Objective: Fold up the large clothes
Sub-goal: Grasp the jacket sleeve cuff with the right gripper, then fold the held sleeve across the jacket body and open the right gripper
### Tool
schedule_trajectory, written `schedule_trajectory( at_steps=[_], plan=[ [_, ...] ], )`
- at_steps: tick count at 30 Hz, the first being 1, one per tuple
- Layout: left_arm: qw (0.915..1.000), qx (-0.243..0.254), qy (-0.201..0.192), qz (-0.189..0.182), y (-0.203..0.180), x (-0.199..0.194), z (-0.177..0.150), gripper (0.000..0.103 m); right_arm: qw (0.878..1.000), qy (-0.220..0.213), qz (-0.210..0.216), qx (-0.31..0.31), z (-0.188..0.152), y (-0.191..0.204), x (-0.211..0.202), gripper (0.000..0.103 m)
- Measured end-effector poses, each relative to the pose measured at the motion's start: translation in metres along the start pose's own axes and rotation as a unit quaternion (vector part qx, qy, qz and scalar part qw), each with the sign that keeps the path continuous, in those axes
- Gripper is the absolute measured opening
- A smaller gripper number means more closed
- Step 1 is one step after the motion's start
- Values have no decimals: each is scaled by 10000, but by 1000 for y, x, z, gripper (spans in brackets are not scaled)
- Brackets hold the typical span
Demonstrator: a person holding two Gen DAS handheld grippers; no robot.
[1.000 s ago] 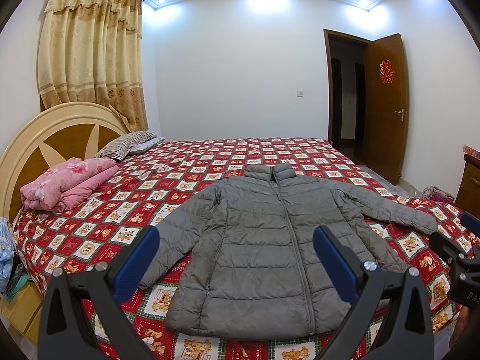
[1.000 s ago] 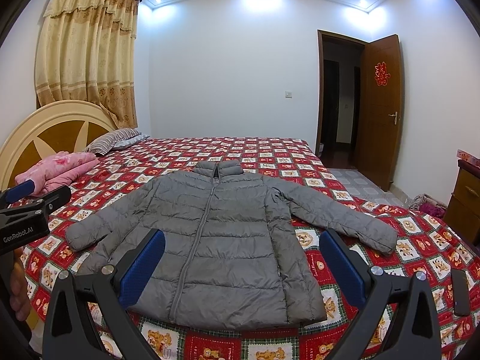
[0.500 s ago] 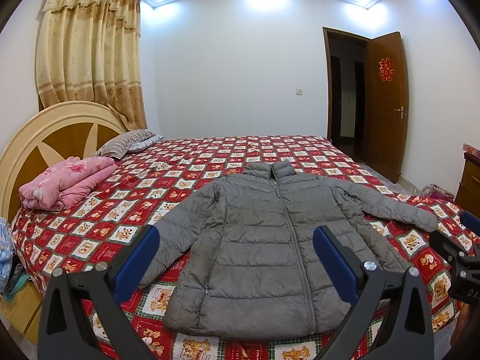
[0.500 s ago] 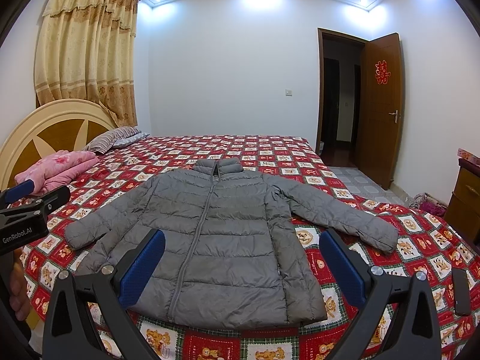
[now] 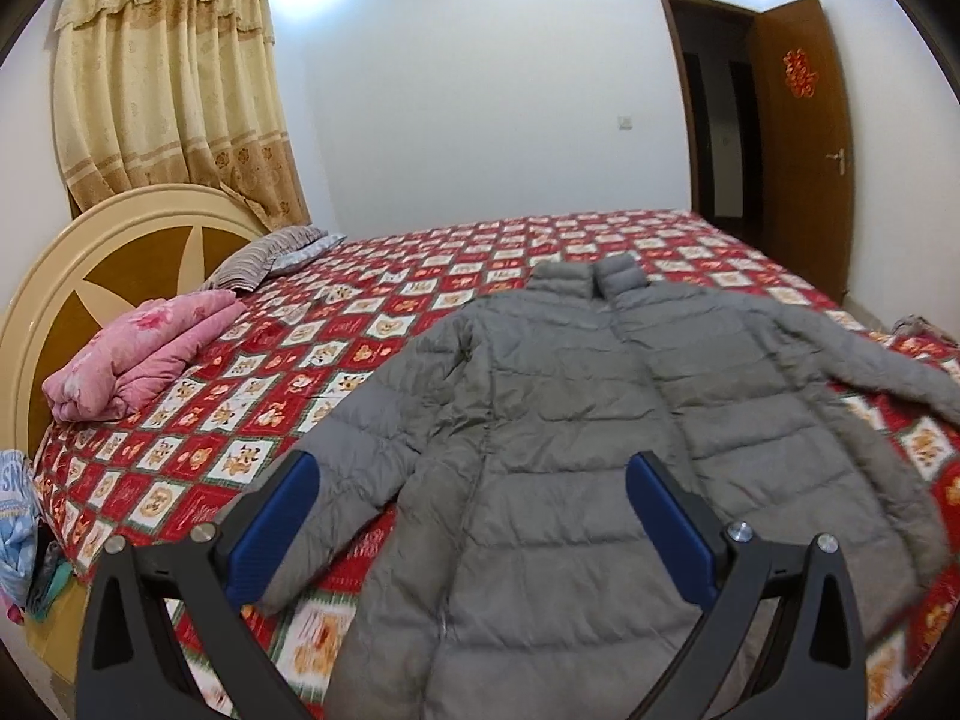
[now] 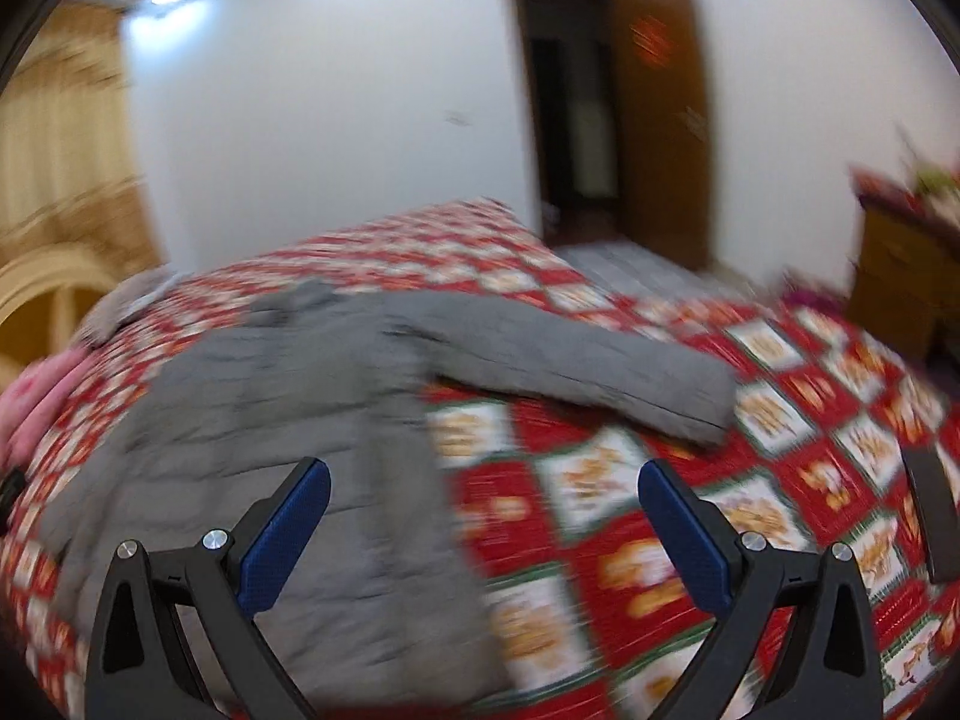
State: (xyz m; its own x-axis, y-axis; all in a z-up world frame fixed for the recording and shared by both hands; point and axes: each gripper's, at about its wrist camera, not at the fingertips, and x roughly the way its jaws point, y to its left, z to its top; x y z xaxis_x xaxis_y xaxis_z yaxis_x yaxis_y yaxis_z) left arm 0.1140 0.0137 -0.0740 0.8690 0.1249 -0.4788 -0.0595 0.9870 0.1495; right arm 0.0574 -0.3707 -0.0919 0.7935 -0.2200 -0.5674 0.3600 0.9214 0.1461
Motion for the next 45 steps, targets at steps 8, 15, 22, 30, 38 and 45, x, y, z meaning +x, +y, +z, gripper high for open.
schedule_trajectory(
  at_steps=[8, 15, 22, 30, 38, 45],
  plan=[
    [9991, 113, 345, 221, -9, 70, 5, 103, 9859, 835, -846, 1178, 31, -93, 106, 101],
    [9965, 204, 725, 350, -15, 104, -2, 103, 9808, 1332, -814, 1166, 33, -101, 153, 69],
    [9963, 123, 833, 198, -17, 112, -4, 103, 9864, 1214, -659, 891, 39, -99, 151, 31],
    [9962, 32, 867, 116, -7, 118, -2, 103, 9953, 525, -807, -47, 86, -42, 116, 24],
    [9959, -56, 893, 157, 14, 119, -1, 103, 9942, 11, -246, -1044, 124, 69, 93, 23],
    [9948, -151, 975, 237, 37, 124, -4, 103, 9796, -143, 537, -1930, 118, 189, 85, 22]
  ],
)
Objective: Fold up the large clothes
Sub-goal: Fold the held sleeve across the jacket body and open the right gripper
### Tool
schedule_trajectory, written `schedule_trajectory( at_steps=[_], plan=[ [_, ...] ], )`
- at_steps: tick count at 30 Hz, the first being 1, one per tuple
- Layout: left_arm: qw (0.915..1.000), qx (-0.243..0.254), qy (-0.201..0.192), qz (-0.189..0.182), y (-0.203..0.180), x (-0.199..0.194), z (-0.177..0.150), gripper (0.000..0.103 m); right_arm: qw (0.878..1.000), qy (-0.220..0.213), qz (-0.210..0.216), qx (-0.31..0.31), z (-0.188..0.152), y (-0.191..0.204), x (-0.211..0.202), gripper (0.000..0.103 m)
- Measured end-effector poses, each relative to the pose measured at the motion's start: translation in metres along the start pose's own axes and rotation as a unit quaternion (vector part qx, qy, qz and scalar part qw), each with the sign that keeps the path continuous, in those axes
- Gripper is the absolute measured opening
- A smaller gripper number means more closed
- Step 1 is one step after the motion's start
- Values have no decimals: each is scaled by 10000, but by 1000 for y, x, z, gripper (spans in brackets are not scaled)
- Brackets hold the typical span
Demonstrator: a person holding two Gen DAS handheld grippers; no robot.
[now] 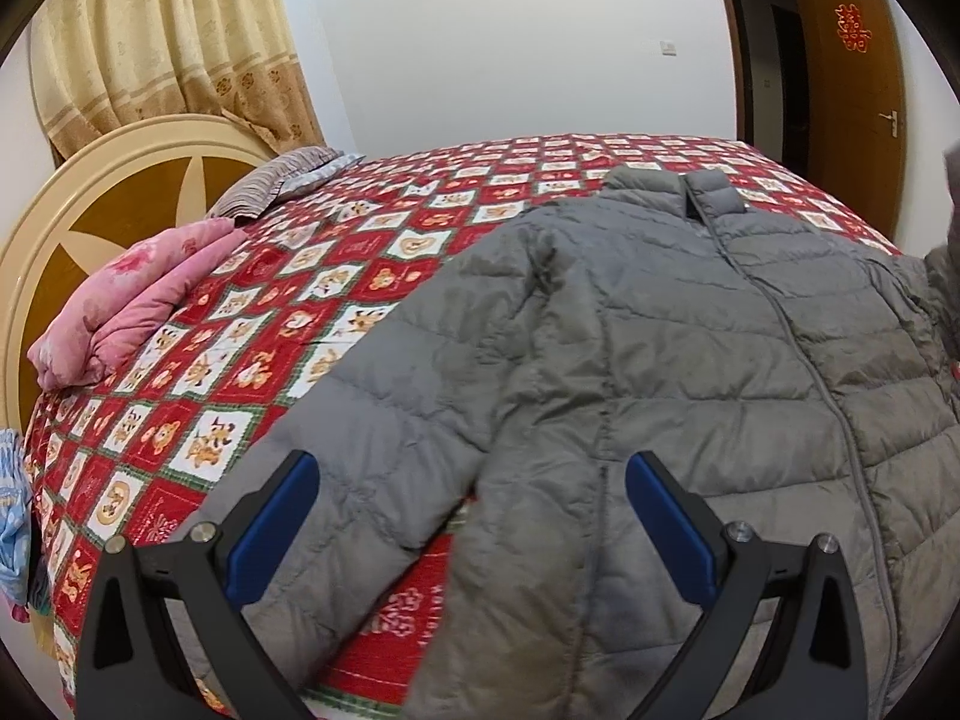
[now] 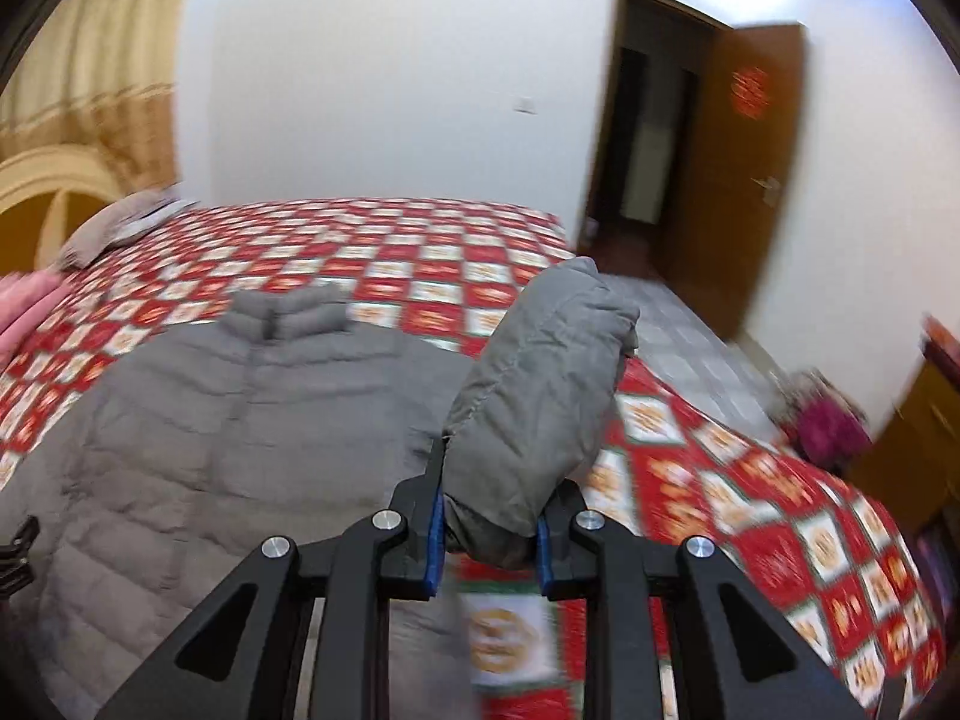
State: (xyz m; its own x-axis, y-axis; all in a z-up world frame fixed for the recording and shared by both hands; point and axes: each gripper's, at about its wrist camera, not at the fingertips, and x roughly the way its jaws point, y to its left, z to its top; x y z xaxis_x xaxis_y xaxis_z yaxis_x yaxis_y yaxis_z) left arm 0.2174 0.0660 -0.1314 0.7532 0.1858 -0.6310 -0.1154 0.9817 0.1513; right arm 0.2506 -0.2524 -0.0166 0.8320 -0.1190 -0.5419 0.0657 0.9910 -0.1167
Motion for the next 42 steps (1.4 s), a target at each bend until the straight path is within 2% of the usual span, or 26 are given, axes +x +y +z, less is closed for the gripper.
schedule_trajectory(
  at_steps=[7, 16, 25, 31, 32, 34, 36, 38, 42],
  plan=[
    [9999, -60, 22, 123, 22, 4, -1, 103, 9962, -37, 572, -659, 13, 99, 16, 22],
    [9993, -122, 111, 344, 50, 13, -4, 103, 9864, 259, 1204, -1090, -9, 199, 53, 22],
    [9979, -172, 146, 609, 75, 19, -4, 103, 9774, 773, 1588, -1161, -53, 259, 95, 22],
    [9973, -147, 171, 697, 80, 22, 3, 103, 9752, 869, 1667, -1165, -61, 272, 104, 25],
    [9973, -142, 171, 706, 80, 21, 4, 103, 9746, 866, 1688, -1187, -61, 274, 104, 27],
    [9972, -116, 166, 725, 78, 21, 8, 103, 9726, 890, 1786, -1191, -61, 275, 103, 38],
    [9971, -94, 145, 744, 76, 18, 12, 103, 9713, 881, 1845, -1213, -61, 277, 101, 53],
    [9971, -81, 117, 750, 74, 15, 16, 103, 9704, 819, 1909, -1230, -60, 280, 96, 62],
    [9968, -38, 35, 800, 73, 7, 24, 103, 9679, 784, 2018, -1278, -57, 287, 91, 64]
  ],
)
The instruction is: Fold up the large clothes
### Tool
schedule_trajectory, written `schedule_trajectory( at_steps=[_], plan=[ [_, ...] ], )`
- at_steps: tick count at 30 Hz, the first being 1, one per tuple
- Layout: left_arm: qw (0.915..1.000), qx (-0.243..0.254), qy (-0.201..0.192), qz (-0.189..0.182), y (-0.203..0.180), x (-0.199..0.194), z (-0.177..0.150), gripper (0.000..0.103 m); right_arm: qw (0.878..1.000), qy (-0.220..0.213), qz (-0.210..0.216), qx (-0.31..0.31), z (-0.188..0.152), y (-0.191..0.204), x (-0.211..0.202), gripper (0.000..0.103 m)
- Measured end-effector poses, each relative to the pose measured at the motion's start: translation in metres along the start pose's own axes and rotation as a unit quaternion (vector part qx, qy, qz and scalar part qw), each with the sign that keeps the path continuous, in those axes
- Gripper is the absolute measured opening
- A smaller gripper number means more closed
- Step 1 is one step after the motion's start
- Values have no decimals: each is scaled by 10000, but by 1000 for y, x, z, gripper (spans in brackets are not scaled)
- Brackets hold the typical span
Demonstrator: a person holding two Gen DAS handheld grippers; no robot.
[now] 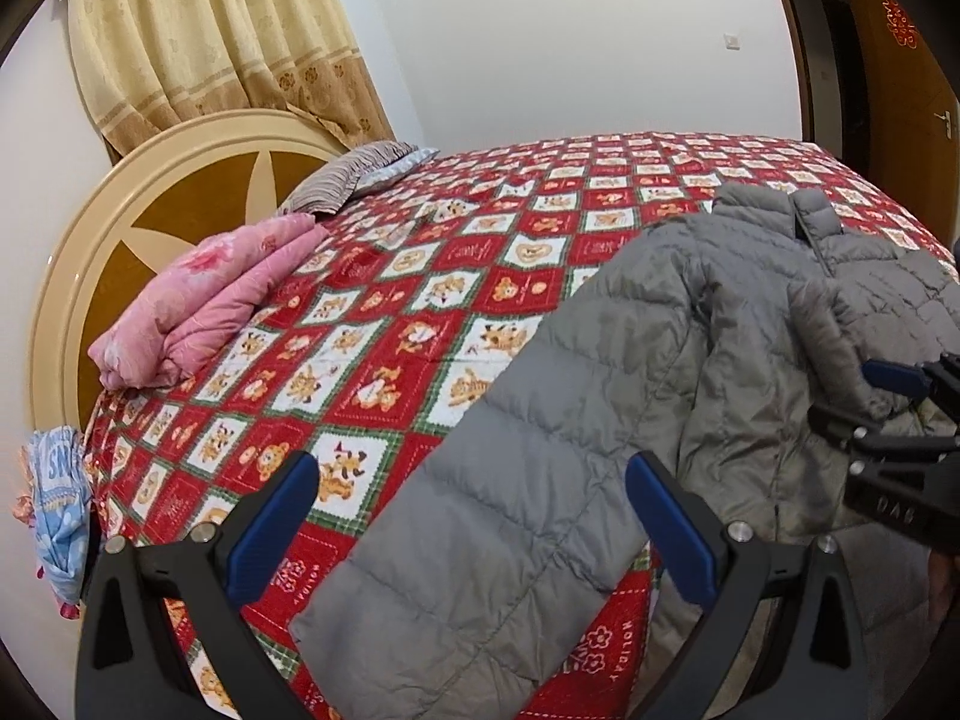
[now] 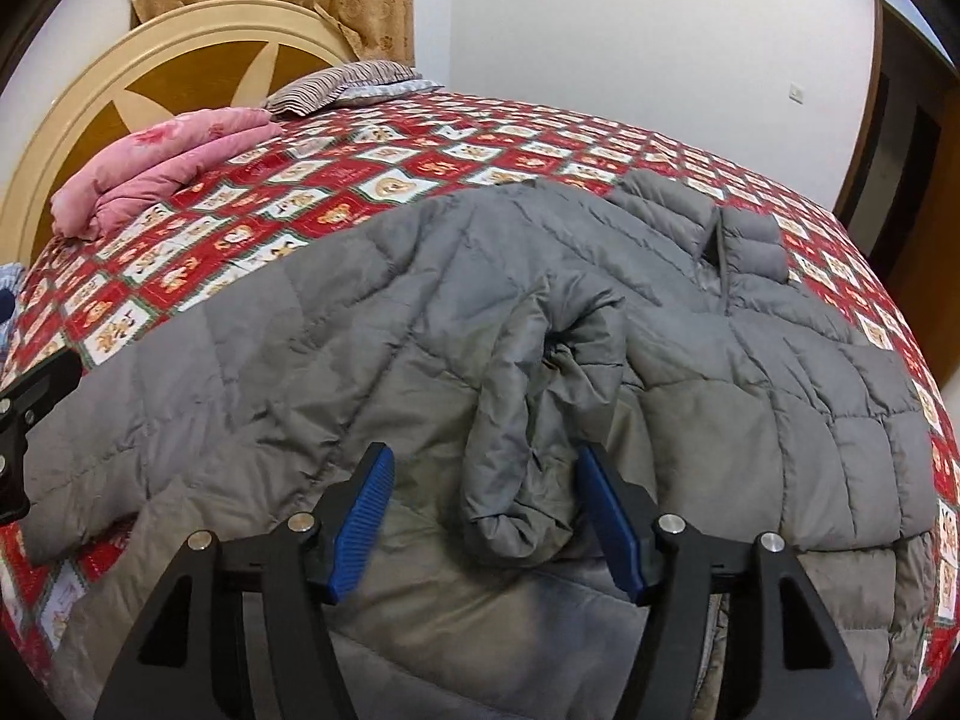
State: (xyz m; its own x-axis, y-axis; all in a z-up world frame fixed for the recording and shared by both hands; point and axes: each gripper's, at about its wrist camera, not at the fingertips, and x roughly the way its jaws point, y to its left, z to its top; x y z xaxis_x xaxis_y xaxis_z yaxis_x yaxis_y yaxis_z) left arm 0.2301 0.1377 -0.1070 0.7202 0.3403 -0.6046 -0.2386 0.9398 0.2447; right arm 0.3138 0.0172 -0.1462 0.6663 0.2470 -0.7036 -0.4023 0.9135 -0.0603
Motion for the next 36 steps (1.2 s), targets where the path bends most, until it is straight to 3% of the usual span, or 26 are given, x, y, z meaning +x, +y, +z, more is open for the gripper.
schedule_trajectory(
  at_steps=[21, 27, 36],
  plan=[
    [9995, -45, -202, 241, -1, -20, 28, 103, 9993, 43, 302, -199, -7, 12, -25, 67],
    [9995, -22, -261, 202, -11, -25, 37, 103, 9992, 42, 342, -222, -8, 6, -38, 70],
    [9989, 49, -449, 103, -41, -22, 65, 103, 9964, -159, 726, -405, -30, -12, -82, 75]
  ],
)
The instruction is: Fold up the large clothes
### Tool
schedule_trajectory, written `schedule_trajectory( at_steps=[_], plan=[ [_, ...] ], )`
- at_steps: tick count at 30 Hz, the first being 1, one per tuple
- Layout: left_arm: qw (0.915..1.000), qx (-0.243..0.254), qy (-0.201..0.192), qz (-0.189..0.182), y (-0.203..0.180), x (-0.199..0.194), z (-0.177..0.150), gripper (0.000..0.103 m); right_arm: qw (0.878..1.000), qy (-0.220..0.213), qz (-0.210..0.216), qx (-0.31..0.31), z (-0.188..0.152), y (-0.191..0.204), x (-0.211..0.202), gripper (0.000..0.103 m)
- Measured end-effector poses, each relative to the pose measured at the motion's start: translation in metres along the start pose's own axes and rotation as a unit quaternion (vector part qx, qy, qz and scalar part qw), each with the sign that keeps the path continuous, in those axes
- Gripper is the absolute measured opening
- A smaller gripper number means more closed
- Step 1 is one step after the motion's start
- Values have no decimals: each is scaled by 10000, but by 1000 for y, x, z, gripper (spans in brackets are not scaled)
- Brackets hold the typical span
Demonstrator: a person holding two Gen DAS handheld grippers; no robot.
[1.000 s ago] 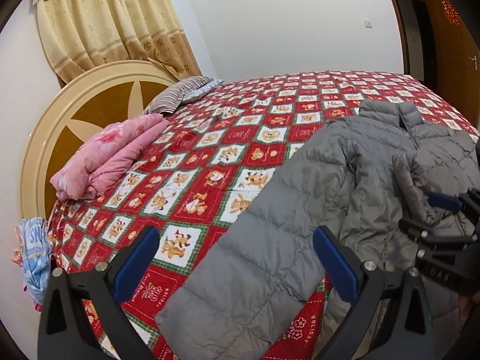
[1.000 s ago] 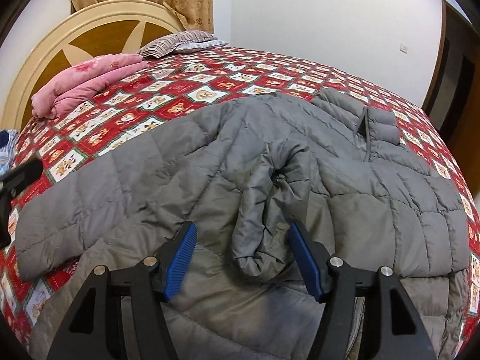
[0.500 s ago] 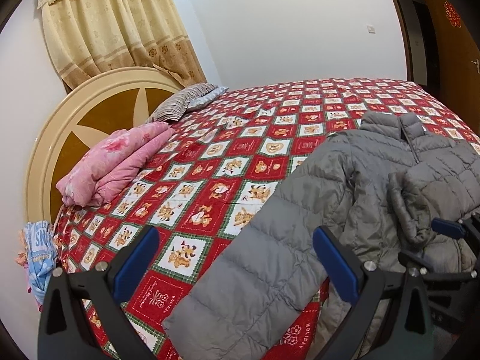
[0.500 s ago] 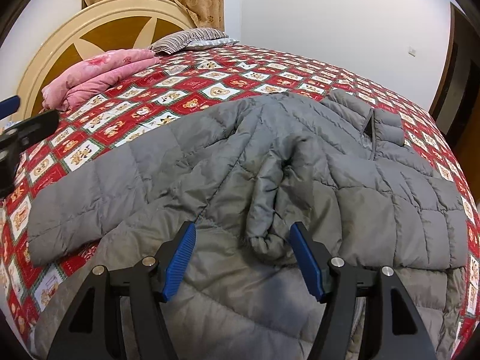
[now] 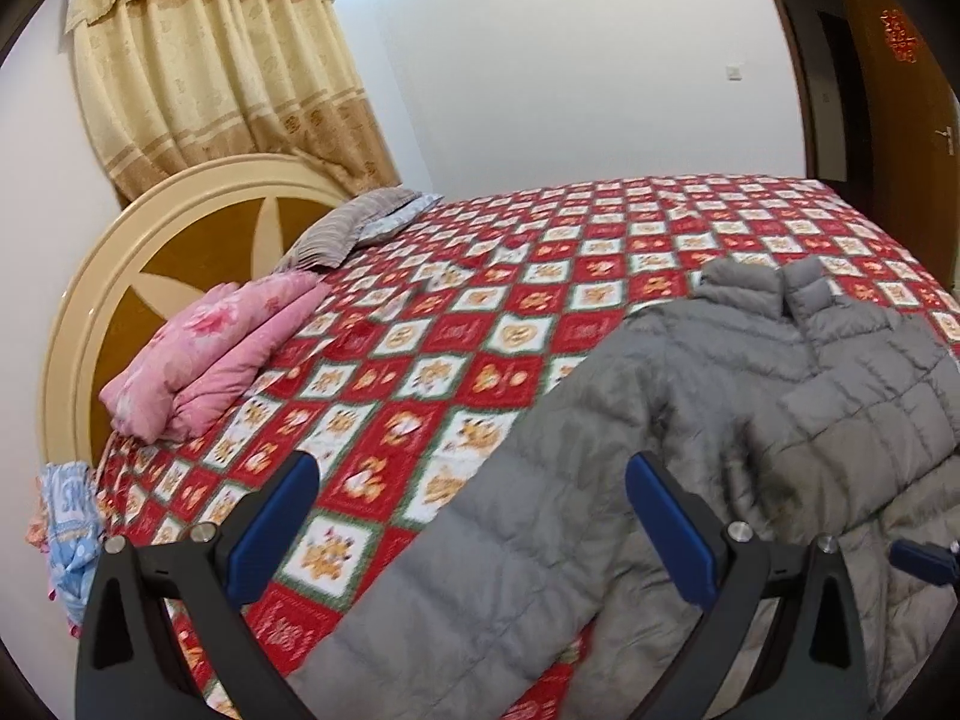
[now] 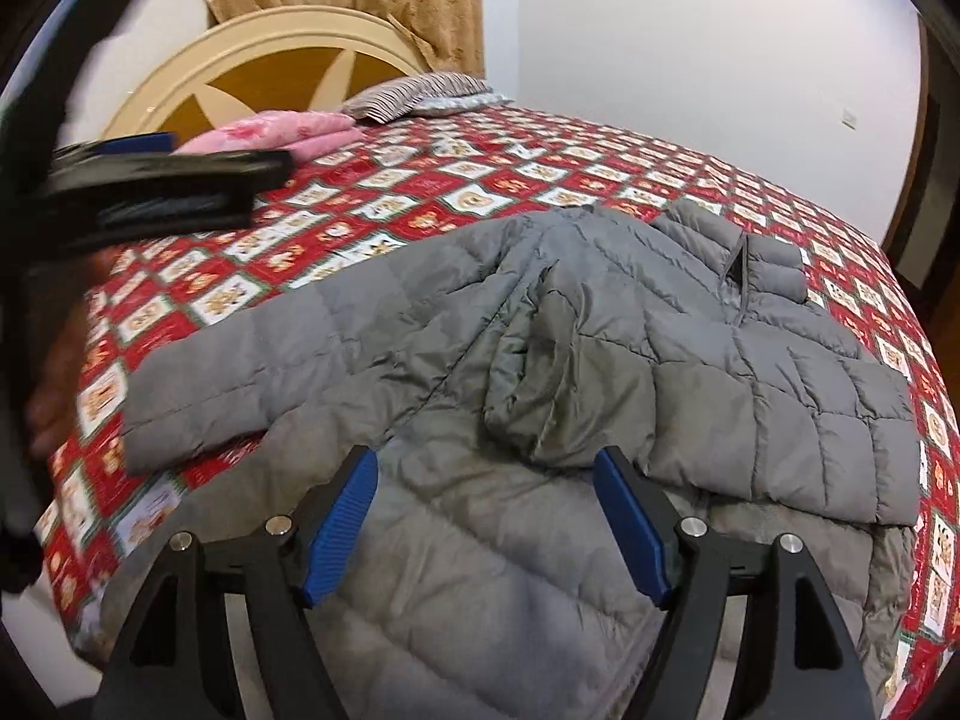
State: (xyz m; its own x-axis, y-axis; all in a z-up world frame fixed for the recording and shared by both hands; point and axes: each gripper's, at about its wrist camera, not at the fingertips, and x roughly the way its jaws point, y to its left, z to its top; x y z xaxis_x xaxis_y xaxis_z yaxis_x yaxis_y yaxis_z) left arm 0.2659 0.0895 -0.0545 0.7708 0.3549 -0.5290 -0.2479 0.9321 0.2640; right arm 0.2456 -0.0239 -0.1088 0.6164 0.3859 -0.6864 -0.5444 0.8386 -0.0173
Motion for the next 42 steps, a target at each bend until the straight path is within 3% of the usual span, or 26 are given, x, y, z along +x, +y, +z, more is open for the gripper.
schedule_trajectory(
  at_steps=[5, 9, 14, 17, 19, 23, 28, 42],
  plan=[
    [9995, 109, -65, -289, -42, 5, 11, 103, 9976, -16, -411, 562, -10, -60, -17, 75],
    [9983, 362, -96, -453, -95, 19, 12, 103, 9821, 47, -1267, 1396, -19, -145, -16, 75],
    [9958, 890, 27, 228, -135, 66, -6, 103, 9575, 48, -1928, 2145, -26, -229, -12, 75],
    [9923, 1070, 174, 603, -135, 95, -21, 103, 9412, -13, -2210, 2557, -26, -272, -5, 75],
    [9930, 980, 385, 535, -128, 110, -29, 103, 9421, -15, -2197, 2533, -24, -281, 2, 75],
    [9940, 891, 439, 458, -129, 115, -31, 103, 9516, 235, -1949, 2364, -22, -286, 35, 75],
    [9948, 771, 626, 229, -131, 128, -33, 103, 9503, 570, -1949, 2358, -41, -284, 64, 75],
    [9948, 592, 834, -35, -136, 142, -39, 103, 9485, 648, -2045, 2331, -49, -286, 76, 77]
  ],
)
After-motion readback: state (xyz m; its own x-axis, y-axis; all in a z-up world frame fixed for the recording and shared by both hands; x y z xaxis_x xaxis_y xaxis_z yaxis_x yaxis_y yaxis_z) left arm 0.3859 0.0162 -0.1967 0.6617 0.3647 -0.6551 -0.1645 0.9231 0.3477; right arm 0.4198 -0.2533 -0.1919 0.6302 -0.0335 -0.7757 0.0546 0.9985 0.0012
